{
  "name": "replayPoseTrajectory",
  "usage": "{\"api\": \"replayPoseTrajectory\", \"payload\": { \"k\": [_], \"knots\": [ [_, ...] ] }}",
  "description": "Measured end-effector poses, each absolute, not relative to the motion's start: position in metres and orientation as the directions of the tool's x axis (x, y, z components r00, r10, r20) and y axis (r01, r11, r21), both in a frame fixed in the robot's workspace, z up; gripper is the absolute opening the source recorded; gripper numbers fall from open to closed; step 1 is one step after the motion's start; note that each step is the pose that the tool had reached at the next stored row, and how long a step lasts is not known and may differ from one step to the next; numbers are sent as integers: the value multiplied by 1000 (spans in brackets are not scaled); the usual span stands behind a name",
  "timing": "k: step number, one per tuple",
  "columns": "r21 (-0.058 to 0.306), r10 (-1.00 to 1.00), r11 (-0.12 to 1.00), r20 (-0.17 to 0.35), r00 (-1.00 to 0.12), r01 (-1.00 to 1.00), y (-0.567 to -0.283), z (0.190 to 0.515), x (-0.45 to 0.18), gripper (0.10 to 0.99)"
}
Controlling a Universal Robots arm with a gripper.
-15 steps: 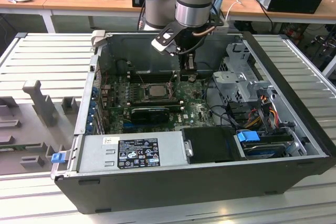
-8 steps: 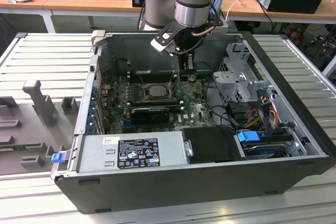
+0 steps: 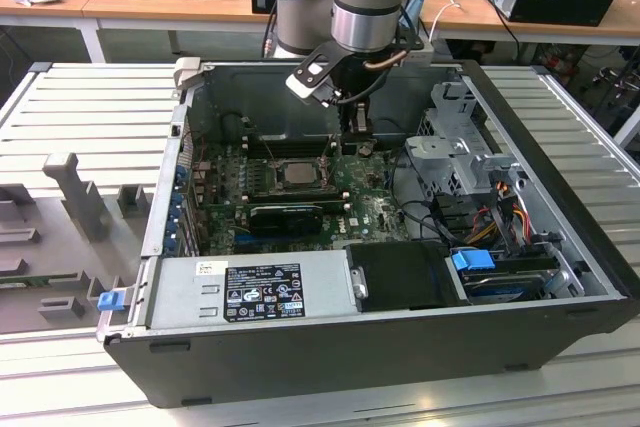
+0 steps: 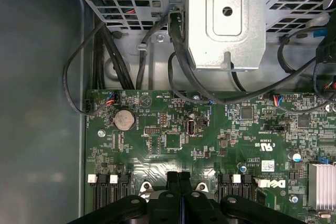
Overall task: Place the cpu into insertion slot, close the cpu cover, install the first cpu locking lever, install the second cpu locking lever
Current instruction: 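Close the cpu cover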
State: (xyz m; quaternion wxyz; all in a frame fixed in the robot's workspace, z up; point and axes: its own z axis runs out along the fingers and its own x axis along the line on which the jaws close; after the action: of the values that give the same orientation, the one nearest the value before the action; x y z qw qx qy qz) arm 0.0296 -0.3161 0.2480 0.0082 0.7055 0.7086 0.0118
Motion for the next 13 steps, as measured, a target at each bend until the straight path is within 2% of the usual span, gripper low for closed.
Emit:
{"api": "replayPoseTrajectory", "payload": {
  "k": [13],
  "knots": [
    [28,1000,4,8,-5,1000,-316,248,23,106]
  ]
}}
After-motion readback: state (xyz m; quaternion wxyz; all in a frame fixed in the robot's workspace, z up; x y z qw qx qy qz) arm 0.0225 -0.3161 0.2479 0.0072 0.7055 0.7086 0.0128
